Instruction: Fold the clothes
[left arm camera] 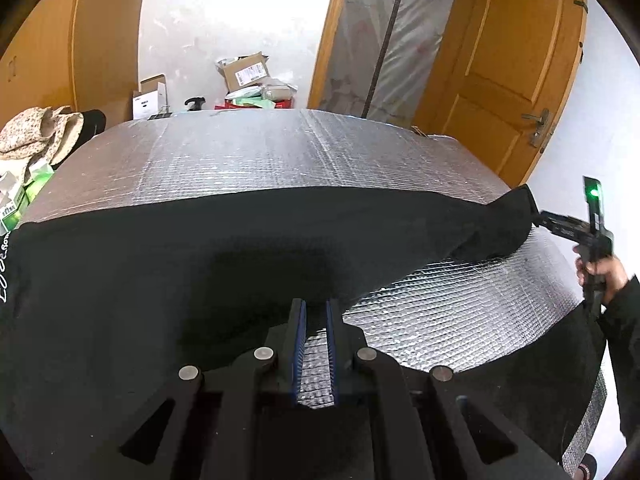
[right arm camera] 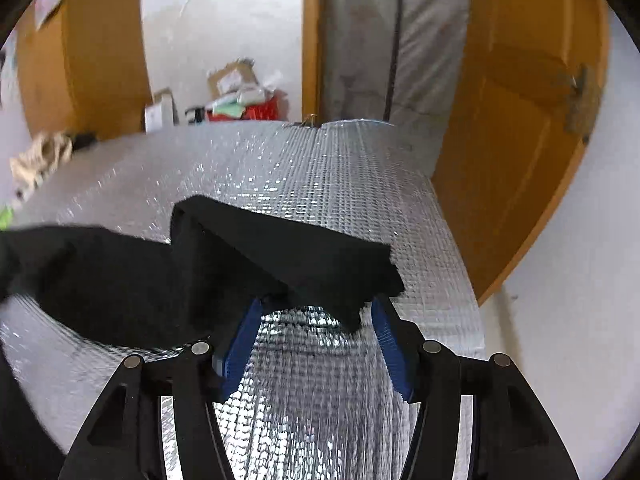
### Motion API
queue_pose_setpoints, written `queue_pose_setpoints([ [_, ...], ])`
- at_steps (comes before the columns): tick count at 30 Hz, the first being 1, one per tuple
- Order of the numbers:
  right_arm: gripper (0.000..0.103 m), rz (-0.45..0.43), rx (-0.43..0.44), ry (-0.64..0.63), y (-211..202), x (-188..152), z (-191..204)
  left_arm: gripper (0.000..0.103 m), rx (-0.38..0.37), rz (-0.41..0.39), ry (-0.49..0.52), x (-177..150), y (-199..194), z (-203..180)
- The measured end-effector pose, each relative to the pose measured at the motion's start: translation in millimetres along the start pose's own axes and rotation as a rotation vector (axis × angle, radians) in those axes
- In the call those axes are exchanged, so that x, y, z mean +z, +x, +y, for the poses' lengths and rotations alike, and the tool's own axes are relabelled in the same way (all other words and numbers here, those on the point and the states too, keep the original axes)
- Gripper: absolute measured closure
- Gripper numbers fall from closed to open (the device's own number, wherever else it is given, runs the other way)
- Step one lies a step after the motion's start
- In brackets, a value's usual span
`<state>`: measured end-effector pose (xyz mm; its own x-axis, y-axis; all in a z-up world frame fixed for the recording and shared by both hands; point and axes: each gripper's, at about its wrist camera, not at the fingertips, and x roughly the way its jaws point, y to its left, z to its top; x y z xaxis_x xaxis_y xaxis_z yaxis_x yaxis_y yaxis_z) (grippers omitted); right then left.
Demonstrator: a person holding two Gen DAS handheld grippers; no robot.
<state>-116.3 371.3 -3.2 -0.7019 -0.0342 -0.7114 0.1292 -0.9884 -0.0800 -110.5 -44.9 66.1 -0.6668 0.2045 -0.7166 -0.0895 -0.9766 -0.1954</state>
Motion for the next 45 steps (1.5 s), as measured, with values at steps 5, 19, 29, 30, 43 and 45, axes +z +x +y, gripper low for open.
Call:
queue_pose_setpoints([
  [5,0.099,0.016,-0.027,0.025,6,22,0,0.094,-0.001,-0.011,0.001,0,-6,-2],
  [19,0.081,0.069,-0.052,0.082,55,121,19,0.094,0.021,-0.010,-0.020,13,2,16],
  [29,0.057,0.020,0.031,0.393,44,64,-51,0.094,0.023,0.013,-0.027,10,17,21],
  [30,0.057,0.045,0.047,0.389,50,60,-49,0.094,0.023,0.015,-0.026,10,18,20],
  [43,0.099,0.128,-0.088,0.302,71,67,-14,0.094,0.035,0.029,-0.025,8,19,24],
  [45,0.099,0.128,-0.134,0.346,48,58,-32,0.094,0.034,0.028,-0.031,7,17,26],
])
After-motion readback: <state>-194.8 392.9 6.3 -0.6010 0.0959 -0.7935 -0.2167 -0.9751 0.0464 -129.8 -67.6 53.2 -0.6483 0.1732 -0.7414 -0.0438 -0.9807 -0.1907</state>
